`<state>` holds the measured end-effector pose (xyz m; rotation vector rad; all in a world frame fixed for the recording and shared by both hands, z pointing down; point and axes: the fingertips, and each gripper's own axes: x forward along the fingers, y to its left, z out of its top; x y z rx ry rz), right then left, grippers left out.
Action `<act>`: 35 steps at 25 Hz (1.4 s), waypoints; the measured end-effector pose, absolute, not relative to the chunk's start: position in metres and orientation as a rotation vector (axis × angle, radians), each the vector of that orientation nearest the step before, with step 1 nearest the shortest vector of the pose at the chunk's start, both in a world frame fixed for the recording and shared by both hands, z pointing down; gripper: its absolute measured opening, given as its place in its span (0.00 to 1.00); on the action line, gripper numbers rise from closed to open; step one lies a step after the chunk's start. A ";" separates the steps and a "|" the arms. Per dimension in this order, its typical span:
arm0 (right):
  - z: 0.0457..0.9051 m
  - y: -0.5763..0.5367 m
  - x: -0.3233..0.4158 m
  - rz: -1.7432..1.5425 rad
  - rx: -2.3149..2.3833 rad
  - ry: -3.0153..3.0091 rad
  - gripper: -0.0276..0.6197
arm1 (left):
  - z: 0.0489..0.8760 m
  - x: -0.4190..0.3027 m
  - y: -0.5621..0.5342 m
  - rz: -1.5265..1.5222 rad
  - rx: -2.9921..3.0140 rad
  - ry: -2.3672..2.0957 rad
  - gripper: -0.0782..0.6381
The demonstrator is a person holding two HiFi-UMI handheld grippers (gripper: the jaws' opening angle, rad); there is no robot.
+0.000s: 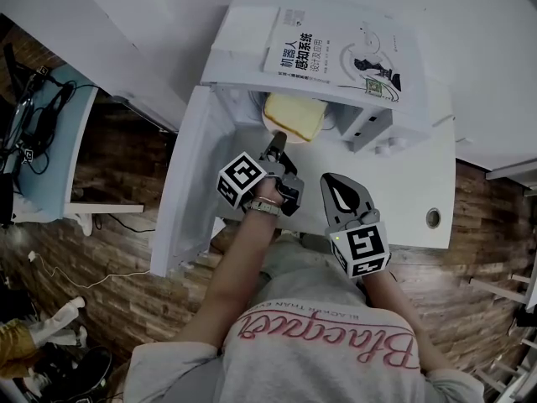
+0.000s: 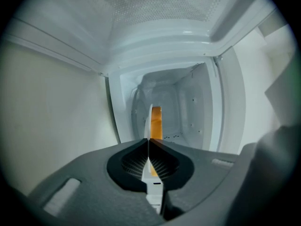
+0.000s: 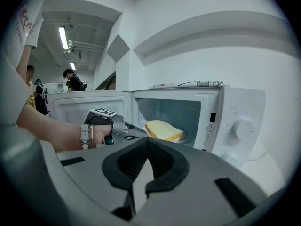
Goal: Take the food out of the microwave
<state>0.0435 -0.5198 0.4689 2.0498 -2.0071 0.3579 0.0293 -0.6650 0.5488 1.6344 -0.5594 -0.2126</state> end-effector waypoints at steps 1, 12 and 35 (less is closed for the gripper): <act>0.466 -0.518 0.042 0.353 2.060 -2.018 0.06 | 0.547 0.027 -0.662 -0.219 1.632 -0.557 0.13; 0.431 -0.493 0.037 0.229 2.112 -2.078 0.06 | 0.523 0.002 -0.621 -0.301 1.588 -0.555 0.13; 0.380 -0.458 0.025 0.086 2.152 -2.122 0.06 | 0.439 -0.043 -0.543 -0.397 1.552 -0.563 0.13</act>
